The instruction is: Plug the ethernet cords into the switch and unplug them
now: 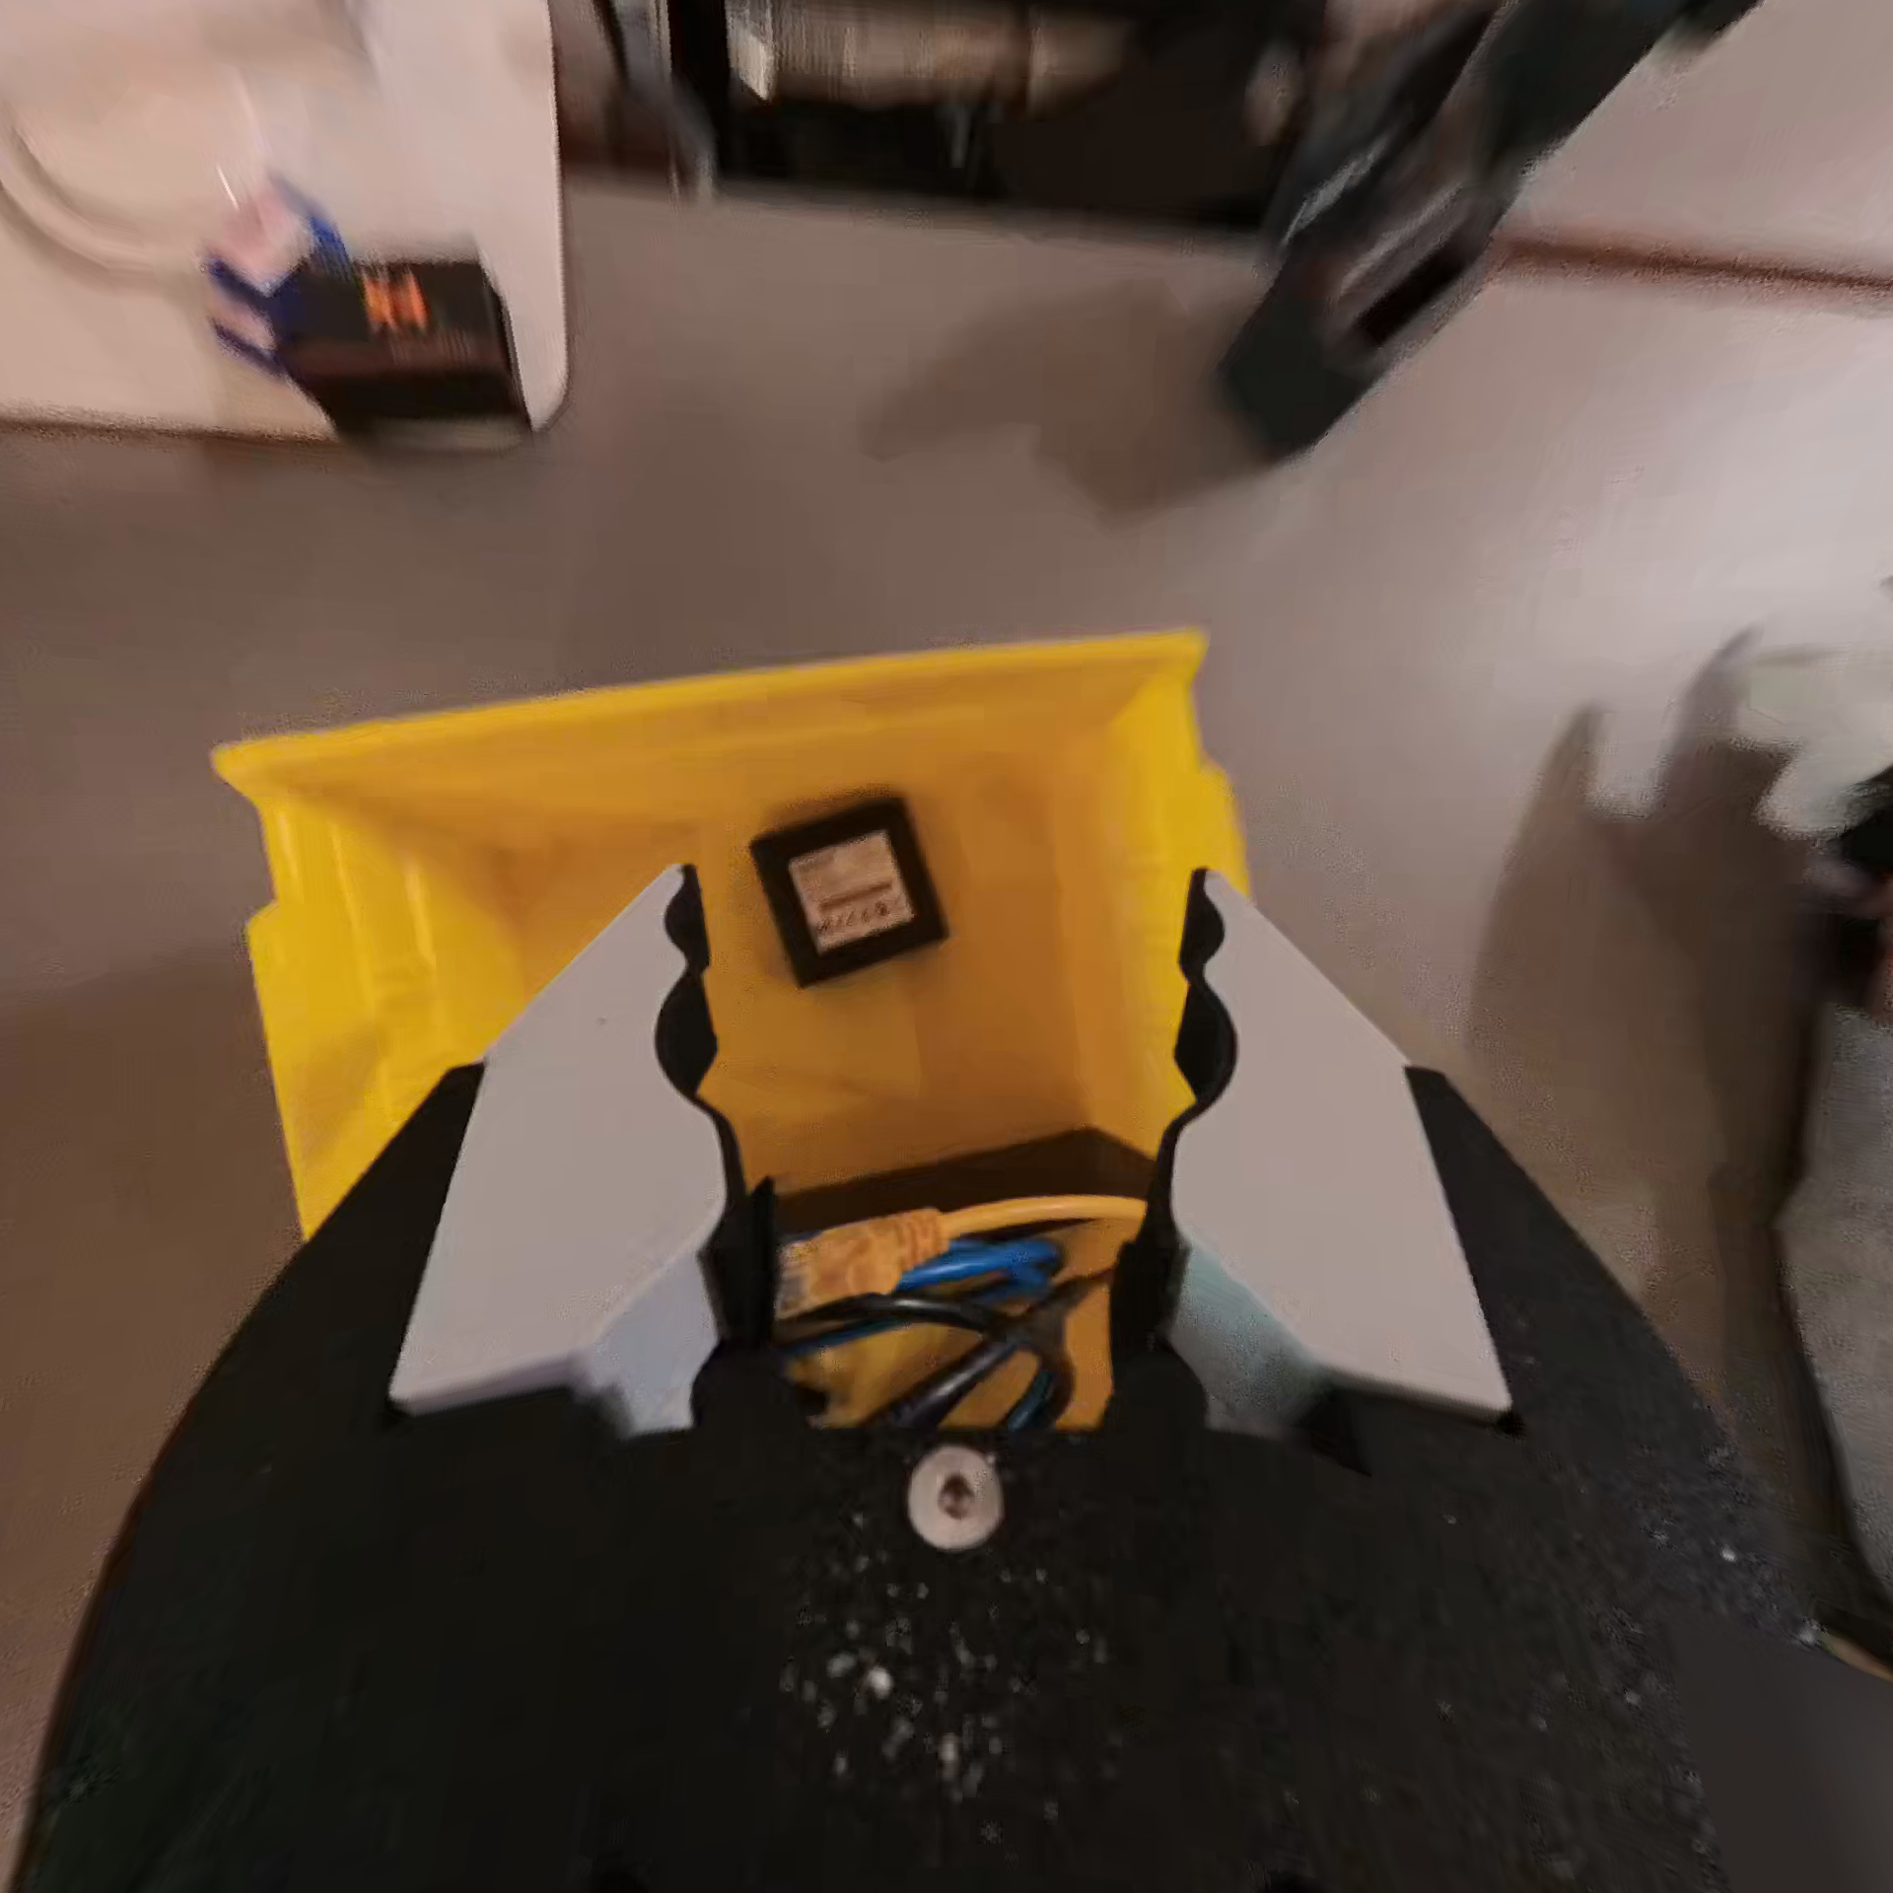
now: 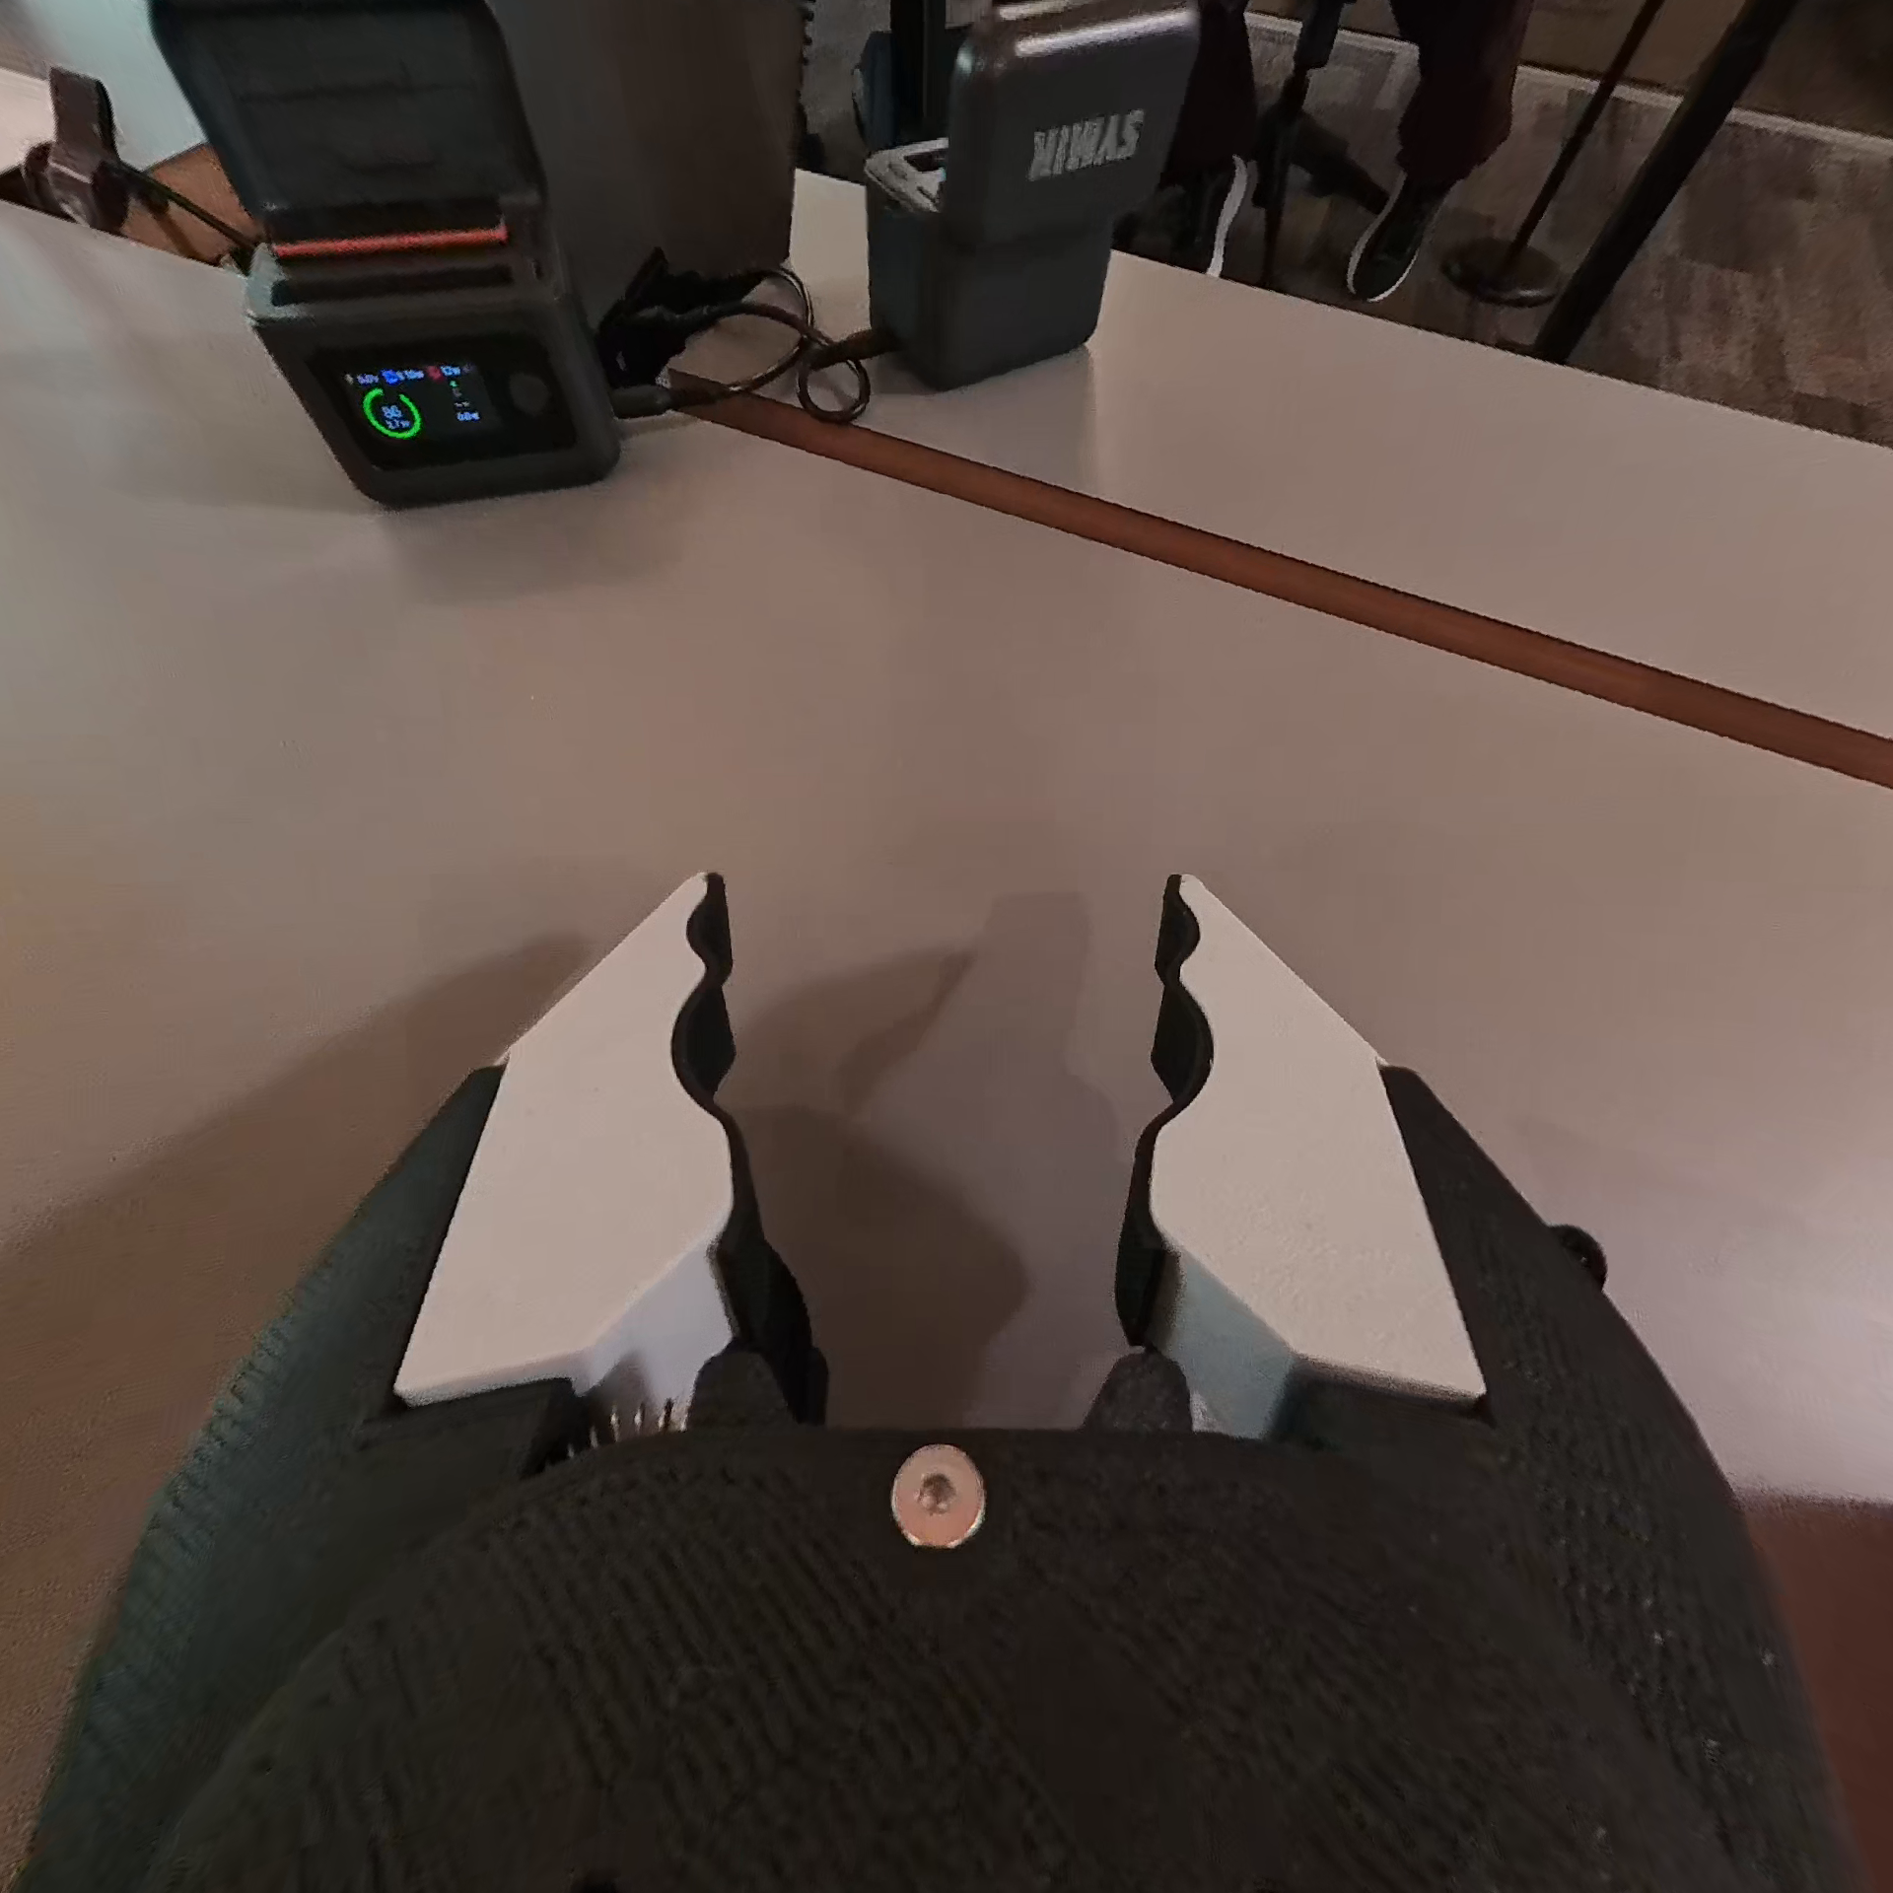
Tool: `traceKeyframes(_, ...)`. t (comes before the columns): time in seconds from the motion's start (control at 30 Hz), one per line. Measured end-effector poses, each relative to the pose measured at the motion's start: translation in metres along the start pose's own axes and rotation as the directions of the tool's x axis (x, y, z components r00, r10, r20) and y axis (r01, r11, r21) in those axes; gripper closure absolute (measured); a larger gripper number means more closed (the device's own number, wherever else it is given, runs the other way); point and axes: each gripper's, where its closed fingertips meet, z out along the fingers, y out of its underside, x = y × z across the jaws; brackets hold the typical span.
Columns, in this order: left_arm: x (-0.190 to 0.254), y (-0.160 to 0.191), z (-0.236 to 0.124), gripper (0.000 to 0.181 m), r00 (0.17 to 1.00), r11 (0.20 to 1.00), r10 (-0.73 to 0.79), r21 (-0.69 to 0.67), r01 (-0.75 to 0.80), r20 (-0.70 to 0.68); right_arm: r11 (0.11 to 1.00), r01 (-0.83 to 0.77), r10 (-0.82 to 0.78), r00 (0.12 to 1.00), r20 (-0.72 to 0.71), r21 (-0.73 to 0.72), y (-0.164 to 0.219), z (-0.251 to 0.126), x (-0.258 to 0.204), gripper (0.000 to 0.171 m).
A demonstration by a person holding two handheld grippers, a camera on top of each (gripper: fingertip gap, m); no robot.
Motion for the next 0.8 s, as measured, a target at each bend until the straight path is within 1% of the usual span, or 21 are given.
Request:
traceKeyframes(0.07, -0.012, 0.020, 0.024, 0.088, 0.998, 0.985, 0.020, -0.173, -0.010, 0.057, 1.000, 0.015, -0.015, 1.000, 0.002, 0.001, 0.000, 0.000, -0.002, 0.088)
traceKeyframes(0.1, -0.015, 0.026, 0.034, 0.089, 0.998, 0.973, 0.011, -0.230, 0.004, 0.063, 1.000, 0.018, -0.018, 1.000, 0.004, 0.002, 0.000, 0.000, -0.002, 0.088)
traceKeyframes(0.23, -0.016, 0.039, 0.071, 0.092, 0.996, 0.929, -0.078, -0.358, 0.089, 0.047, 0.999, 0.032, -0.032, 0.999, 0.004, 0.034, -0.004, -0.003, -0.004, 0.088)
traceKeyframes(0.33, -0.021, 0.056, 0.091, 0.092, 0.990, 0.878, -0.118, -0.458, 0.141, 0.078, 0.999, 0.041, -0.041, 0.999, 0.008, 0.036, -0.005, -0.003, -0.005, 0.089)
traceKeyframes(0.47, -0.025, 0.060, 0.106, 0.100, 0.985, 0.871, -0.136, -0.461, 0.169, 0.104, 0.999, 0.027, -0.027, 0.999, 0.018, 0.034, -0.005, -0.001, -0.004, 0.089)
traceKeyframes(0.53, -0.022, 0.057, 0.108, 0.098, 0.987, 0.881, -0.125, -0.446, 0.156, 0.098, 0.999, 0.009, -0.010, 1.000, 0.026, 0.038, -0.005, -0.002, -0.004, 0.089)
traceKeyframes(0.57, -0.023, 0.058, 0.108, 0.101, 0.989, 0.881, -0.105, -0.452, 0.142, 0.107, 0.999, 0.001, -0.002, 1.000, 0.030, 0.040, -0.006, -0.002, -0.003, 0.089)
traceKeyframes(0.67, -0.031, 0.063, 0.106, 0.120, 0.987, 0.876, -0.037, -0.471, 0.106, 0.155, 0.999, -0.013, 0.012, 0.999, 0.039, 0.041, -0.006, -0.001, -0.003, 0.089)
traceKeyframes(0.73, -0.031, 0.064, 0.105, 0.123, 0.989, 0.877, -0.010, -0.475, 0.079, 0.146, 0.999, -0.011, 0.009, 0.999, 0.041, 0.040, -0.006, -0.001, -0.003, 0.089)
traceKeyframes(0.8, -0.028, 0.068, 0.103, 0.124, 0.993, 0.873, 0.037, -0.488, 0.021, 0.109, 0.999, -0.007, 0.006, 0.999, 0.043, 0.041, -0.006, -0.001, -0.004, 0.089)
